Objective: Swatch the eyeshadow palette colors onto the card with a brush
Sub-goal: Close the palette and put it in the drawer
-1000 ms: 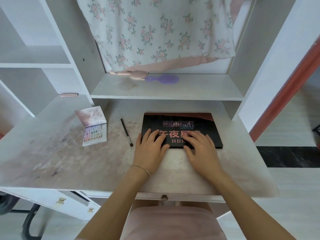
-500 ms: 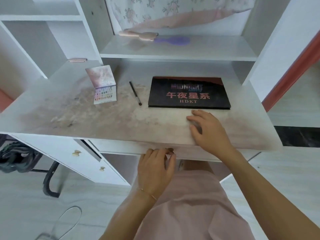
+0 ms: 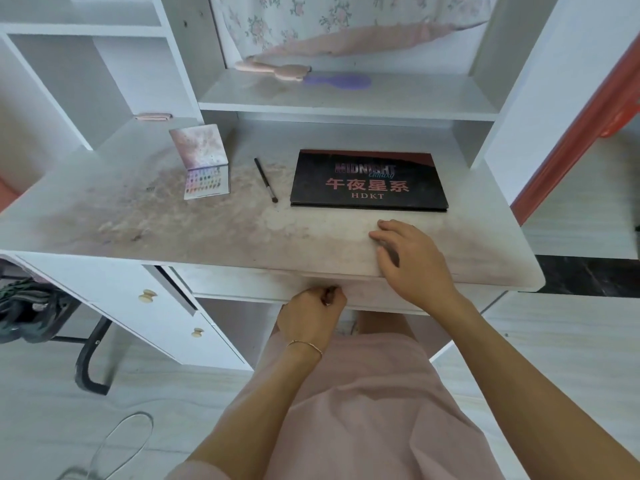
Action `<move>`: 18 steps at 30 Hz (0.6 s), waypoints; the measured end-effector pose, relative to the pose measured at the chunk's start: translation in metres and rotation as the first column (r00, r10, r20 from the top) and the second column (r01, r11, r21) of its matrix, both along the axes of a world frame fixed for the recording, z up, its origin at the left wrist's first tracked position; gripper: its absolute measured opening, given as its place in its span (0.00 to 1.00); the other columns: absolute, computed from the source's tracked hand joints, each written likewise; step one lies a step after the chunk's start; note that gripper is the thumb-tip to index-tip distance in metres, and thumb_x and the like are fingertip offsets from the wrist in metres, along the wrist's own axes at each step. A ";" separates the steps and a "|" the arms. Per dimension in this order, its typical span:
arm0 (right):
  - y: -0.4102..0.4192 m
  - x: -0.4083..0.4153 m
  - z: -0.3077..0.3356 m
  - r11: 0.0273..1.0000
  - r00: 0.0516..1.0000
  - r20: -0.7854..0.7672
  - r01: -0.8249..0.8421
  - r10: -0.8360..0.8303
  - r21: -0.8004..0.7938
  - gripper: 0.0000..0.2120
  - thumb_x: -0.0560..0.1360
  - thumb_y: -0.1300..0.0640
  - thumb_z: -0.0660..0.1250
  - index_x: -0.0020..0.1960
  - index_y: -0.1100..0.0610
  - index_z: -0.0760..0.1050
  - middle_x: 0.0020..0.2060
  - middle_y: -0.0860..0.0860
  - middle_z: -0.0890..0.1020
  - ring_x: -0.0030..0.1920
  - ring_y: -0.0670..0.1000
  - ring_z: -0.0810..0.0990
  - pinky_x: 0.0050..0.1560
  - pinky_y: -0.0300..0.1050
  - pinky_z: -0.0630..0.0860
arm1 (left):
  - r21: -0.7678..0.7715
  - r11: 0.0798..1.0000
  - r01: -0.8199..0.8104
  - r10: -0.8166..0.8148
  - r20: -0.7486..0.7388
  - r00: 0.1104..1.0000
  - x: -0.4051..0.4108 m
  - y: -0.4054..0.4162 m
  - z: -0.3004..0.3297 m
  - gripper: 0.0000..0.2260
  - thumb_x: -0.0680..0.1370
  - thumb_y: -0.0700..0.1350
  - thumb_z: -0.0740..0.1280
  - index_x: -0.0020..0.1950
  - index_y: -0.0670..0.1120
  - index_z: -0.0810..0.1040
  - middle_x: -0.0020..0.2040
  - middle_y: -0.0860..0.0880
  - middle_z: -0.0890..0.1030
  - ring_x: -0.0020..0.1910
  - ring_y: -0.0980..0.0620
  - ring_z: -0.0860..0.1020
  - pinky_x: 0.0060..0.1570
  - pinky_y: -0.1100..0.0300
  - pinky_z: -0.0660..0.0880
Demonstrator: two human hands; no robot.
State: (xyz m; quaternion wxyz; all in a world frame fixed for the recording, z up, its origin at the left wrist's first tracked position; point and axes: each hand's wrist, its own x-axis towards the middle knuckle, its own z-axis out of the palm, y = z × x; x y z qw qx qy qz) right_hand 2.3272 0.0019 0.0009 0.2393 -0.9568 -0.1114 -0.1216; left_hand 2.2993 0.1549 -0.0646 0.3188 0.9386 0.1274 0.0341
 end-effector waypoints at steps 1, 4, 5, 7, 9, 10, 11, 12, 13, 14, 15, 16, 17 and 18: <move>-0.001 -0.002 -0.001 1.000 1.000 0.004 -0.001 0.001 -0.009 0.14 0.76 0.59 0.60 0.61 0.57 0.75 0.63 0.53 0.75 0.65 0.53 0.69 0.66 0.49 0.63 | -0.005 1.000 0.003 -0.004 -0.012 1.000 -0.001 0.001 0.001 0.17 0.73 0.56 0.60 0.31 0.46 0.73 0.31 0.47 0.78 0.37 0.43 0.76 0.33 0.60 0.64; -0.006 -0.008 -0.002 1.000 1.000 0.020 0.010 -0.010 0.004 0.13 0.76 0.59 0.61 0.60 0.56 0.76 0.63 0.51 0.75 0.65 0.52 0.70 0.65 0.48 0.64 | -0.041 0.999 0.016 -0.018 -0.045 0.999 -0.012 0.004 0.004 0.18 0.71 0.56 0.60 0.28 0.45 0.72 0.25 0.49 0.72 0.34 0.45 0.74 0.30 0.60 0.62; -0.007 -0.010 -0.002 1.000 1.000 0.027 0.013 -0.013 0.017 0.13 0.76 0.59 0.61 0.59 0.56 0.76 0.62 0.51 0.76 0.64 0.52 0.70 0.65 0.48 0.65 | -0.049 0.999 0.023 -0.026 -0.050 0.998 -0.019 0.007 0.004 0.18 0.71 0.57 0.60 0.27 0.46 0.70 0.24 0.49 0.71 0.33 0.46 0.73 0.29 0.61 0.61; -0.006 -0.017 0.000 0.998 0.999 0.043 0.001 -0.004 0.065 0.11 0.76 0.60 0.62 0.57 0.58 0.78 0.60 0.53 0.77 0.63 0.53 0.72 0.64 0.50 0.67 | -0.054 0.997 0.048 -0.050 -0.043 0.998 -0.033 0.014 0.001 0.19 0.70 0.57 0.61 0.24 0.48 0.67 0.22 0.50 0.68 0.30 0.48 0.70 0.27 0.62 0.60; -0.001 -0.031 0.001 0.996 0.991 0.135 -0.036 0.025 0.082 0.09 0.74 0.60 0.64 0.52 0.59 0.79 0.55 0.54 0.79 0.59 0.54 0.73 0.60 0.51 0.68 | -0.034 0.997 0.069 -0.070 -0.036 0.997 -0.048 0.023 -0.003 0.19 0.70 0.57 0.62 0.23 0.49 0.66 0.24 0.49 0.71 0.28 0.51 0.68 0.26 0.66 0.58; 0.001 -0.039 0.001 0.997 0.979 0.201 -0.055 0.043 0.056 0.09 0.74 0.58 0.63 0.50 0.58 0.79 0.52 0.53 0.80 0.57 0.53 0.73 0.56 0.50 0.67 | -0.019 0.997 0.075 -0.076 -0.032 0.997 -0.054 0.026 -0.005 0.18 0.70 0.58 0.63 0.24 0.49 0.68 0.26 0.49 0.74 0.28 0.52 0.68 0.25 0.67 0.58; 0.003 -0.048 0.001 0.996 0.968 0.242 -0.080 0.071 0.026 0.10 0.73 0.56 0.62 0.48 0.58 0.80 0.48 0.52 0.80 0.53 0.51 0.73 0.53 0.48 0.66 | -0.008 0.997 0.082 -0.082 -0.028 0.996 -0.061 0.029 -0.006 0.17 0.70 0.58 0.63 0.26 0.49 0.70 0.29 0.49 0.77 0.29 0.52 0.69 0.25 0.68 0.58; 0.003 -0.058 0.001 0.993 0.964 0.238 -0.118 0.114 0.002 0.11 0.73 0.53 0.61 0.47 0.57 0.80 0.45 0.51 0.80 0.50 0.50 0.73 0.49 0.46 0.67 | 0.000 0.996 0.092 -0.092 -0.026 0.995 -0.066 0.030 -0.006 0.16 0.70 0.59 0.63 0.29 0.48 0.73 0.31 0.50 0.79 0.30 0.53 0.72 0.26 0.67 0.59; 0.003 -0.067 0.000 0.986 0.968 0.190 -0.164 0.164 -0.016 0.11 0.73 0.52 0.61 0.47 0.56 0.79 0.43 0.49 0.80 0.47 0.49 0.74 0.47 0.46 0.68 | 0.008 0.994 0.108 -0.108 -0.025 0.994 -0.069 0.031 -0.004 0.16 0.70 0.59 0.63 0.31 0.48 0.75 0.33 0.51 0.81 0.32 0.53 0.74 0.27 0.65 0.60; 0.004 -0.074 -0.002 0.978 0.972 0.111 -0.205 0.208 -0.038 0.11 0.73 0.51 0.62 0.48 0.55 0.79 0.41 0.48 0.81 0.44 0.48 0.76 0.44 0.45 0.70 | 0.015 0.992 0.129 -0.128 -0.031 0.991 -0.071 0.032 -0.002 0.16 0.71 0.59 0.62 0.33 0.48 0.76 0.34 0.51 0.81 0.34 0.53 0.76 0.28 0.63 0.60; 0.004 -0.079 -0.004 0.970 0.972 0.023 -0.232 0.234 -0.069 0.10 0.73 0.50 0.64 0.49 0.54 0.80 0.40 0.48 0.82 0.42 0.48 0.78 0.42 0.46 0.73 | 0.026 0.987 0.156 -0.154 -0.048 0.987 -0.072 0.033 0.002 0.16 0.72 0.59 0.62 0.34 0.48 0.77 0.35 0.51 0.82 0.36 0.52 0.77 0.29 0.62 0.60; 0.003 -0.082 -0.006 0.963 0.969 -0.046 -0.246 0.242 -0.108 0.10 0.73 0.50 0.66 0.49 0.54 0.80 0.40 0.48 0.82 0.41 0.49 0.79 0.39 0.46 0.74 | 0.045 0.981 0.191 -0.188 -0.071 0.980 -0.072 0.034 0.006 0.16 0.73 0.59 0.61 0.34 0.49 0.76 0.35 0.51 0.81 0.38 0.52 0.77 0.30 0.61 0.61; 0.003 -0.084 -0.008 0.957 0.966 -0.076 -0.254 0.245 -0.140 0.09 0.72 0.51 0.67 0.49 0.55 0.80 0.40 0.49 0.82 0.41 0.51 0.80 0.37 0.47 0.74 | 0.082 0.970 0.227 -0.220 -0.089 0.971 -0.072 0.036 0.010 0.17 0.73 0.60 0.61 0.34 0.49 0.76 0.34 0.52 0.80 0.39 0.51 0.77 0.30 0.61 0.61; 0.002 -0.084 -0.010 0.954 0.965 -0.073 -0.259 0.250 -0.154 0.09 0.72 0.52 0.68 0.48 0.56 0.80 0.39 0.49 0.82 0.40 0.52 0.80 0.35 0.46 0.73 | 0.137 0.957 0.255 -0.243 -0.097 0.965 -0.073 0.038 0.015 0.18 0.73 0.62 0.60 0.34 0.50 0.75 0.34 0.53 0.79 0.39 0.52 0.77 0.30 0.62 0.62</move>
